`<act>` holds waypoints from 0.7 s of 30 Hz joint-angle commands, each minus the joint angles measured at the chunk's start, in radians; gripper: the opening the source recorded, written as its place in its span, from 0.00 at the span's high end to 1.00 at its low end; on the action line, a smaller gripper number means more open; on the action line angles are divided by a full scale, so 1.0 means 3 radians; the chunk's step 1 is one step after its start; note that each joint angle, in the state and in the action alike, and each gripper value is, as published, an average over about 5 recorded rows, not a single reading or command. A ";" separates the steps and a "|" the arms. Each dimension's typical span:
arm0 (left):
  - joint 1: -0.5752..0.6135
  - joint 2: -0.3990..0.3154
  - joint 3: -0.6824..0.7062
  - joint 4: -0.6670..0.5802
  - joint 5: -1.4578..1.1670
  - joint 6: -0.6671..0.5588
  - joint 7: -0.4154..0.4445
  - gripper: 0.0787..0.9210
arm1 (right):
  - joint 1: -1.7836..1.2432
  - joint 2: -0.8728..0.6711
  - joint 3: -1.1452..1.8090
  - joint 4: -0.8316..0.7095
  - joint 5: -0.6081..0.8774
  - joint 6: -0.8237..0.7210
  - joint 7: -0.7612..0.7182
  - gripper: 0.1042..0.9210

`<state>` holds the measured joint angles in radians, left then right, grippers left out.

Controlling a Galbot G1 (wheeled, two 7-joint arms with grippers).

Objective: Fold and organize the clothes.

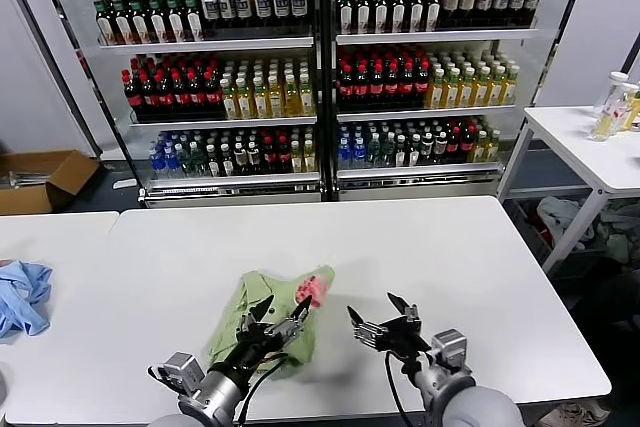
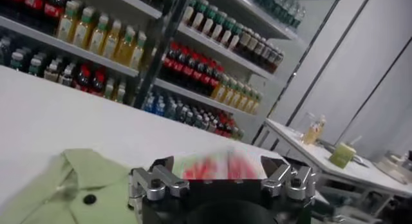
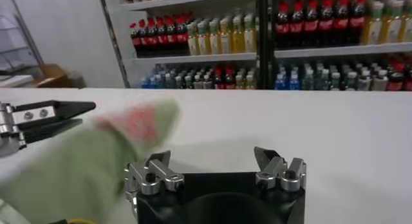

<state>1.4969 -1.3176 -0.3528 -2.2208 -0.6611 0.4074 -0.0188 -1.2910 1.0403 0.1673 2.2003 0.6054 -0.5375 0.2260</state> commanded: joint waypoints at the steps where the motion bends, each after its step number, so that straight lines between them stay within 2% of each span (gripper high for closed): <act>1: 0.0150 -0.0064 -0.0140 -0.0197 -0.0167 0.0041 0.0177 0.12 | 0.0363 0.0112 -0.0306 -0.0280 0.0220 0.0020 -0.0008 0.12; 6: 0.0119 0.0003 -0.0328 -0.0137 -0.0226 0.0022 0.0133 0.12 | 0.0353 0.0160 -0.0304 -0.0380 0.0282 0.0012 0.0000 0.12; 14: 0.0100 0.0239 -0.0788 0.0004 -0.0378 -0.0033 0.0025 0.12 | 0.0354 0.0396 -0.0309 -0.0690 0.0303 -0.0011 0.0169 0.12; 21: 0.0065 0.0354 -0.0956 0.0146 -0.0263 -0.0113 -0.0062 0.12 | 0.0376 0.0604 -0.0387 -0.0901 0.0323 -0.0018 0.0293 0.12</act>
<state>1.5166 -1.2576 -0.5310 -2.2170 -0.7413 0.3938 -0.0188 -1.1970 1.1417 0.0799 2.0269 0.6835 -0.5411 0.2726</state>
